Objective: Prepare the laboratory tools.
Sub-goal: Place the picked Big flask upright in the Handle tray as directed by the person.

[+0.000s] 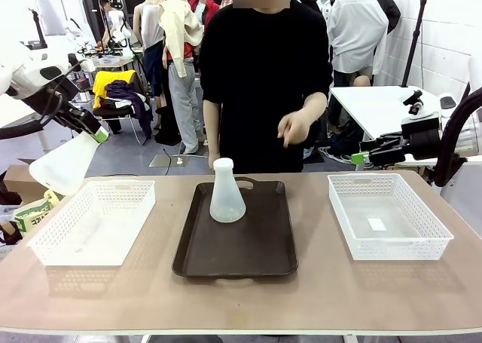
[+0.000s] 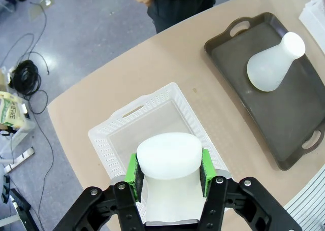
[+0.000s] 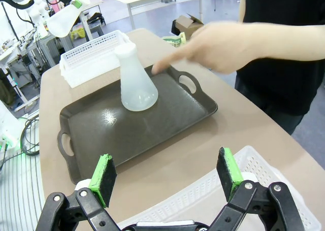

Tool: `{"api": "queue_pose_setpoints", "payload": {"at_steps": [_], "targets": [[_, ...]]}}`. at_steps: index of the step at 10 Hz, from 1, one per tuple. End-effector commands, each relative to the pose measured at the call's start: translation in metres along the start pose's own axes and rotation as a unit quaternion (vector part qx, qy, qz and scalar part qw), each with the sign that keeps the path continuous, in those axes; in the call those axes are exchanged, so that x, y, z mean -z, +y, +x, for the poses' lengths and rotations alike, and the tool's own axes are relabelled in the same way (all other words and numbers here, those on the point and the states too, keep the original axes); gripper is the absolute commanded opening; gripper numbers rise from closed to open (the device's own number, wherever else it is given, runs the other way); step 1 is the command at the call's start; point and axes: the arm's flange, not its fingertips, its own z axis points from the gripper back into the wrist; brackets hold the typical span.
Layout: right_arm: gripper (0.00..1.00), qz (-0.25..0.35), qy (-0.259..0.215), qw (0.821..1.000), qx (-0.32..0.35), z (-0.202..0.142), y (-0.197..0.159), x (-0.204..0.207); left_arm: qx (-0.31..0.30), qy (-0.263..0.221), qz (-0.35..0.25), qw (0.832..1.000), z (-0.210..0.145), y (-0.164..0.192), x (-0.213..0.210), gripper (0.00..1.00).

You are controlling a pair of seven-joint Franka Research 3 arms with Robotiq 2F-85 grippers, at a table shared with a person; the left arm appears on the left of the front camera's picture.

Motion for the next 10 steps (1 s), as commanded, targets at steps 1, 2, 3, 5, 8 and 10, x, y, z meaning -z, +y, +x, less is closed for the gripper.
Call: {"api": "queue_pose_setpoints", "payload": {"at_steps": [1, 2, 3, 5, 8, 10], "targets": [[1.0, 0.003, 0.009, 1.0, 0.005, -0.0005, 0.0009, -0.0008, 0.0, 0.0, 0.004, 1.0, 0.0009, 0.0022, -0.0023, 0.0], [1.0, 0.003, 0.009, 1.0, 0.005, -0.0005, 0.0009, -0.0008, 0.0, 0.0, 0.004, 1.0, 0.0009, 0.0022, -0.0023, 0.0], [1.0, 0.003, 0.009, 1.0, 0.005, -0.0005, 0.0009, -0.0008, 0.0, 0.0, 0.004, 1.0, 0.0009, 0.0022, -0.0023, 0.0], [1.0, 0.003, 0.009, 1.0, 0.005, -0.0005, 0.0009, -0.0008, 0.0, 0.0, 0.004, 1.0, 0.0009, 0.0022, -0.0023, 0.0], [1.0, 0.003, 0.009, 1.0, 0.005, -0.0005, 0.0009, -0.0008, 0.0, 0.0, 0.004, 1.0, 0.0009, 0.0022, -0.0023, 0.0], [1.0, 0.003, 0.009, 1.0, 0.005, -0.0005, 0.0009, -0.0008, 0.0, 0.0, 0.004, 1.0, 0.0009, 0.0022, -0.0023, 0.0]]}}
